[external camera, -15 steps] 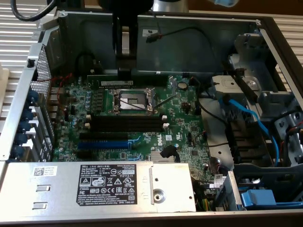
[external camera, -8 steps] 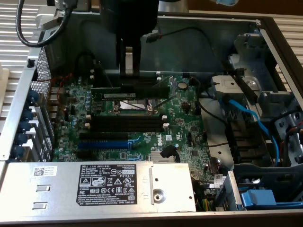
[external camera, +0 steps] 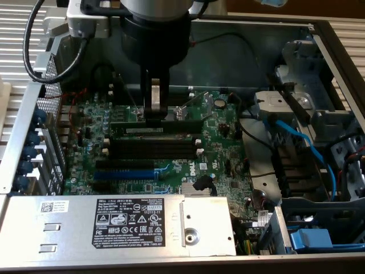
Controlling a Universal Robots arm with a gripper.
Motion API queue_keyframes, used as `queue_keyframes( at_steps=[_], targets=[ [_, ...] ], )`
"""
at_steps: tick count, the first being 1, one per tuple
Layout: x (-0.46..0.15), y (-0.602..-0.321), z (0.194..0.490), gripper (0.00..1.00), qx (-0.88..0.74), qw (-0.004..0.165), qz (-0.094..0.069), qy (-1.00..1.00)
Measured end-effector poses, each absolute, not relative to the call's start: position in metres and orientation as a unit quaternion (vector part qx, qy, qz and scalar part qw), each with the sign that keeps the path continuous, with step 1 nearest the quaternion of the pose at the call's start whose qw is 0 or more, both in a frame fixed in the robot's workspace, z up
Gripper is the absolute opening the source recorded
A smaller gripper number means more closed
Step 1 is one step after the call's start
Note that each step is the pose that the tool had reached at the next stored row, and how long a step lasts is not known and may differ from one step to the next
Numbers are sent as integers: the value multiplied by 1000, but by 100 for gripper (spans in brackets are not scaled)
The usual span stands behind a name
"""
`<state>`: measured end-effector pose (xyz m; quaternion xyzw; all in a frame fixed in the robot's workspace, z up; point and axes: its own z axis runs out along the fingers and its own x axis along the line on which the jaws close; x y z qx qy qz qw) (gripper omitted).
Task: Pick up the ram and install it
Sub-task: 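Insert the ram into the slot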
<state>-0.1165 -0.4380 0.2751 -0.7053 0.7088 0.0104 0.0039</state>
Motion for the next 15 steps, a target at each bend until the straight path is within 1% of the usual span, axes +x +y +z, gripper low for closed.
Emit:
queue_keyframes(
  at_steps=[4,8,15],
  targets=[
    [-116,-438,268,12,-706,-5,3,708],
    [-115,-435,262,12,-708,-14,4,706],
    [-116,-429,247,12,-709,-16,4,705]
  ],
)
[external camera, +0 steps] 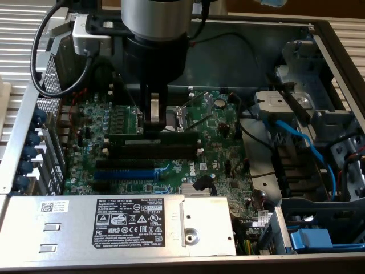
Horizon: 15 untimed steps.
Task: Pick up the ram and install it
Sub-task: 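Insert the ram into the slot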
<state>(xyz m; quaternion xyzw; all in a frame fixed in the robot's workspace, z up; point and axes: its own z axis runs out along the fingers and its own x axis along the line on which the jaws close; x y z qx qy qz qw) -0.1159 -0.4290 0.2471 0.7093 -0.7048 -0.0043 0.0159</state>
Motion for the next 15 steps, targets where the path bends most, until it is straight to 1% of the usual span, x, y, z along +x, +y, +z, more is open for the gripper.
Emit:
queue_keyframes(
  at_steps=[3,15],
  targets=[
    [-116,-429,247,12,709,22,-10,-705],
    [-114,-432,245,12,708,24,-13,-706]
  ],
)
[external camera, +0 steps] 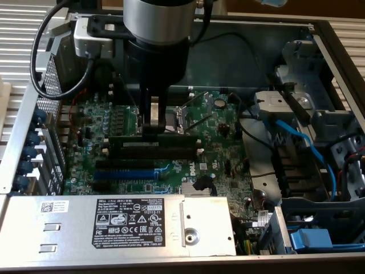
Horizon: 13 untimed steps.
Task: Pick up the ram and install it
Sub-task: 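Insert the ram into the slot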
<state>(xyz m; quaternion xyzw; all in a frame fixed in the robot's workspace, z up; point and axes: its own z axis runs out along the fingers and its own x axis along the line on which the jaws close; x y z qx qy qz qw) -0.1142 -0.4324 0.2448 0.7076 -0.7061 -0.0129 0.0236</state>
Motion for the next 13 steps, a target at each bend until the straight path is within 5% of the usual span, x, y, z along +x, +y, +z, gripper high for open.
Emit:
queue_keyframes(
  at_steps=[13],
  targets=[
    [-114,-431,242,12,704,21,-15,-709]
  ],
)
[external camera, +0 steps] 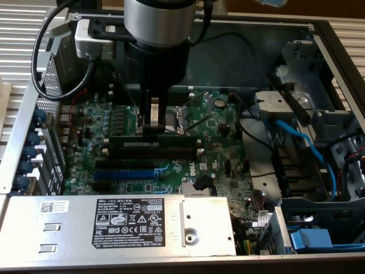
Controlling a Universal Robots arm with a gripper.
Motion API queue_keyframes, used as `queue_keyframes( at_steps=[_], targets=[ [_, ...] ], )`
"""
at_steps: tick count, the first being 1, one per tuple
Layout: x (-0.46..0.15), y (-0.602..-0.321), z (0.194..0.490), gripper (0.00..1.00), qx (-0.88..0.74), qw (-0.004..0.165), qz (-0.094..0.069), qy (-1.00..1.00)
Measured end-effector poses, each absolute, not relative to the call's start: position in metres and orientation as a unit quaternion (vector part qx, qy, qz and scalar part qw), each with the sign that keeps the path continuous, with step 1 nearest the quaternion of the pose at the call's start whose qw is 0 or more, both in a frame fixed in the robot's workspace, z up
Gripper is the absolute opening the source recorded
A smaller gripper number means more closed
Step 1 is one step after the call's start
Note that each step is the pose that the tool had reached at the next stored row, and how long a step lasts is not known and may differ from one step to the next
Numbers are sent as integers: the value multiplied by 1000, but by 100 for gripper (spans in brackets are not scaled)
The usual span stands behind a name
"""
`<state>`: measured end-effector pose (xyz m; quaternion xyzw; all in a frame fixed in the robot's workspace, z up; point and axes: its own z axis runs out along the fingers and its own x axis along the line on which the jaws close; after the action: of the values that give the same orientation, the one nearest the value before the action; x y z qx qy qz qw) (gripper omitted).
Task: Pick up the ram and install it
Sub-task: 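Insert the ram into the slot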
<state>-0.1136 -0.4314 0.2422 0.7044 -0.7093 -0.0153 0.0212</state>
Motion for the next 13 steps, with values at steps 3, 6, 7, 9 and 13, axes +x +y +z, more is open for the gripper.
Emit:
queue_keyframes(
  at_steps=[3,6,7,9,13],
  targets=[
    [-114,-431,241,12,703,21,-15,-711],
    [-114,-431,240,12,702,21,-15,-712],
    [-114,-431,240,12,702,21,-15,-712],
    [-114,-431,240,12,702,21,-15,-712],
    [-114,-431,239,12,702,21,-15,-712]
  ],
)
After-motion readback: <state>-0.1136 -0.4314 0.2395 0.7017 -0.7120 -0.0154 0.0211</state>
